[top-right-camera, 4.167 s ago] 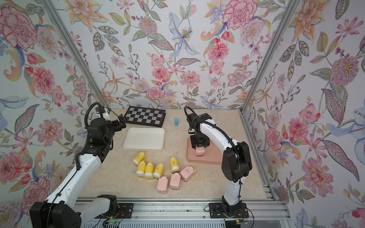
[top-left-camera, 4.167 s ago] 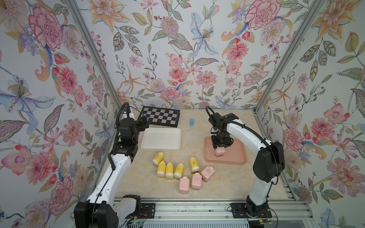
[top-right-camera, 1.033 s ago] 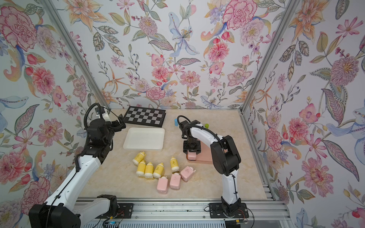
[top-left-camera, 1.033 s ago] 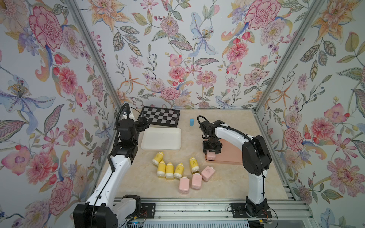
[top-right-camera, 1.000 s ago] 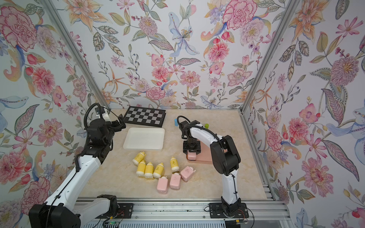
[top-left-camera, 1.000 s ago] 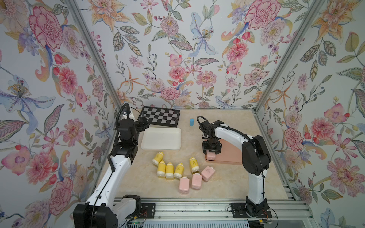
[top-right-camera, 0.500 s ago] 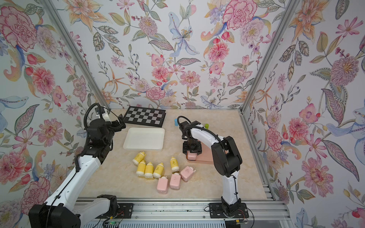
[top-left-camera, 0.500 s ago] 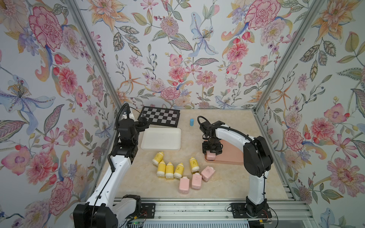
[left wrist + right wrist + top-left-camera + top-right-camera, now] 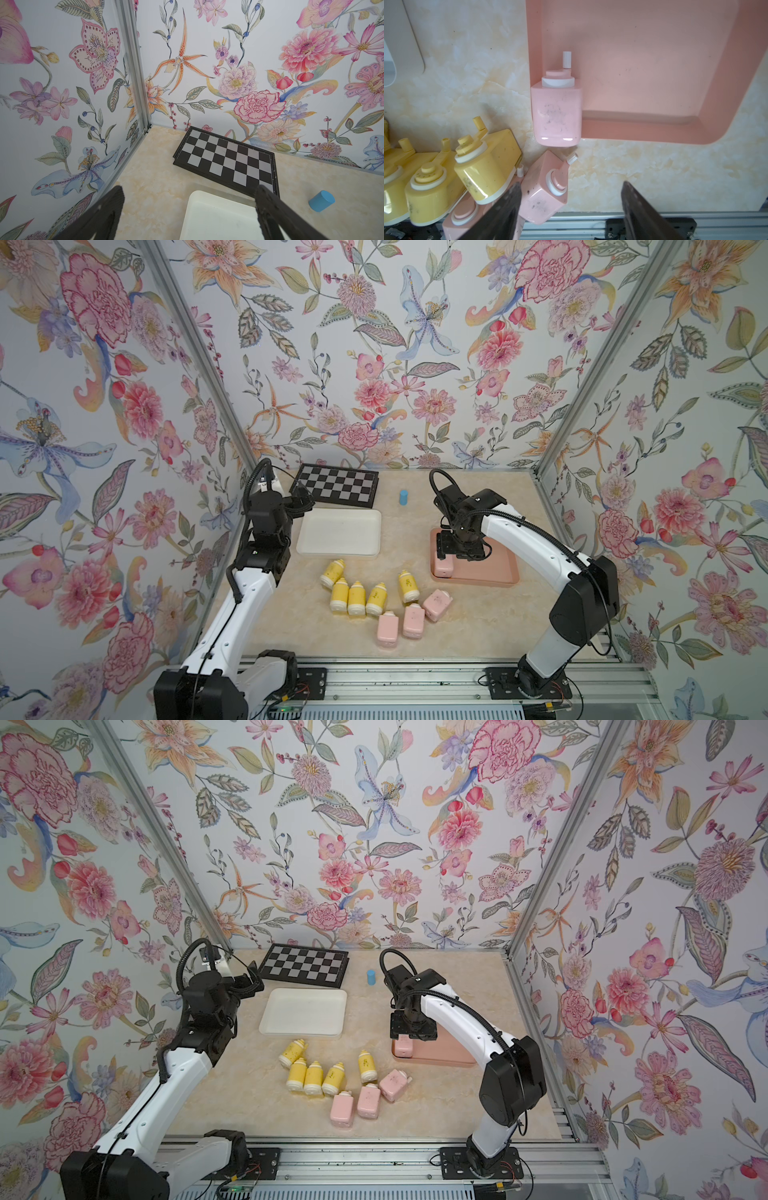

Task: Place the pencil sharpeners by color into the storage box
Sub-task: Place the pencil sharpener in the storage box, then pick up the pencil sharpener from the center of the board.

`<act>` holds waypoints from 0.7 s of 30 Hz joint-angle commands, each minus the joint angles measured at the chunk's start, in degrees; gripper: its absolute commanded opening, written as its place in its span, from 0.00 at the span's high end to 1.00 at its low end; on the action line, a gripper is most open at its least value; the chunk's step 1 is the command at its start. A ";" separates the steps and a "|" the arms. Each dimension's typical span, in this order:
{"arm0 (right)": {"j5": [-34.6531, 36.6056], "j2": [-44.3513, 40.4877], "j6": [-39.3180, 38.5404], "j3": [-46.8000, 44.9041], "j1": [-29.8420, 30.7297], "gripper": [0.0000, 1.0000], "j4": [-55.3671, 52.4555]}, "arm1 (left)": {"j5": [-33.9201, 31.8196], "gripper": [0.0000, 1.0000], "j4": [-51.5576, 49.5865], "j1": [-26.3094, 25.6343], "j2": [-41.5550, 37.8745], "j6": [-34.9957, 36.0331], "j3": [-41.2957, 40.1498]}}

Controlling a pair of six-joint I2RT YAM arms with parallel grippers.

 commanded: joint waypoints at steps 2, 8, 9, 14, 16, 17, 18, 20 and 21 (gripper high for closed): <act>1.23 -4.49 4.13 0.03 3.25 0.23 -5.55 | -1.63 0.01 1.56 -0.47 -0.60 1.36 -1.17; -0.67 -8.67 10.74 -4.12 9.02 0.23 -6.27 | -2.68 0.01 1.83 -0.43 0.55 2.17 -1.65; -0.88 -9.16 12.09 -4.88 10.13 0.22 -6.35 | -2.85 0.01 1.80 -0.48 0.80 2.38 -1.66; -1.39 -10.74 17.02 -8.44 13.84 0.22 -6.31 | -3.91 0.01 2.26 -0.91 1.40 3.21 -2.26; -1.81 -11.17 18.81 -9.13 15.07 0.22 -6.24 | -4.22 0.01 2.26 -1.23 1.82 3.54 -2.26; -1.98 -11.33 19.53 -9.14 15.66 0.22 -6.27 | -4.33 0.01 2.26 -1.44 2.00 3.74 -2.24; -2.19 -11.37 20.24 -9.08 16.25 0.21 -6.29 | -4.44 0.00 2.23 -1.67 2.05 3.89 -2.22; -2.73 -11.22 21.21 -9.08 17.03 0.21 -6.29 | -5.02 0.01 2.18 -2.11 1.98 4.15 -2.26; -2.73 -11.21 21.85 -9.25 17.37 0.21 -6.25 | -5.29 0.01 2.26 -2.47 1.99 4.41 -2.40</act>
